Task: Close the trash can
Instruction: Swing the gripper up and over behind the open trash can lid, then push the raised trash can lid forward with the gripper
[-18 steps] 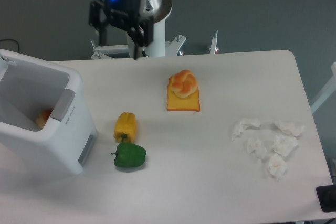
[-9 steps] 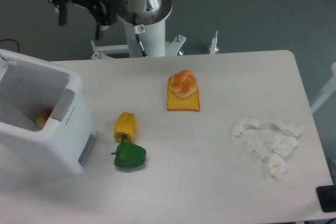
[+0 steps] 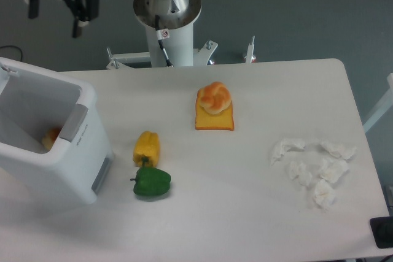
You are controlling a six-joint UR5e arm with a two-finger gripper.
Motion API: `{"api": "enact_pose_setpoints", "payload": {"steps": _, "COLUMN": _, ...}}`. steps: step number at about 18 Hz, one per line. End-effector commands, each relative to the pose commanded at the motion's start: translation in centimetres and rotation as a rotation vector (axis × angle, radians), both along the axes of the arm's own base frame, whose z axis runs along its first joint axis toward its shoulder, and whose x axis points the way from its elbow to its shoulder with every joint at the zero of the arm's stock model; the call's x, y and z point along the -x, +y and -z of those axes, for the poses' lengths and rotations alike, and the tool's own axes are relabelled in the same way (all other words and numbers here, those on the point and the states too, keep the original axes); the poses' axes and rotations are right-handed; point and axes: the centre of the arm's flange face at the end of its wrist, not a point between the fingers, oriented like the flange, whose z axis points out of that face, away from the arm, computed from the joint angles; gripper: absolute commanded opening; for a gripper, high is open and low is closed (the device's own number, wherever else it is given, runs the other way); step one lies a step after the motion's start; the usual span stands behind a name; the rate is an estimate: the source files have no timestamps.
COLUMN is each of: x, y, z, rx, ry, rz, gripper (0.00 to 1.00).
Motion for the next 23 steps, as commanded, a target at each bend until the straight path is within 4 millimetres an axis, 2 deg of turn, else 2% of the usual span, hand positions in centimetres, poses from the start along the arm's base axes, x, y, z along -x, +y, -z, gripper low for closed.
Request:
{"api": "enact_pose_setpoints", "payload": {"steps": 5, "x": -3.1, "y": 2.8, "z": 1.2, "rx": 0.053, "ry": 0.033, "rz": 0.037, "gripper": 1.0}}
{"api": "enact_pose_setpoints", "payload": {"steps": 8, "x": -4.2, "y": 3.3, "z": 1.5, "rx": 0.066, "ry": 0.045, "rz": 0.046, "gripper": 1.0}}
{"api": "enact_pose_setpoints", "payload": {"steps": 10, "x": -4.3, "y": 3.8, "z": 1.9, "rx": 0.074, "ry": 0.042, "rz": 0.047, "gripper": 1.0}}
{"api": "enact_pose_setpoints", "payload": {"steps": 15, "x": -3.8, "y": 6.7, "z": 2.5, "rx": 0.06, "ry": 0.046, "rz": 0.044, "gripper": 1.0}}
{"api": "enact_pose_setpoints", "payload": {"steps": 23, "x": -3.6, "y": 6.4, "z": 1.7, "rx": 0.037, "ry": 0.052, "rz": 0.029, "gripper": 1.0}}
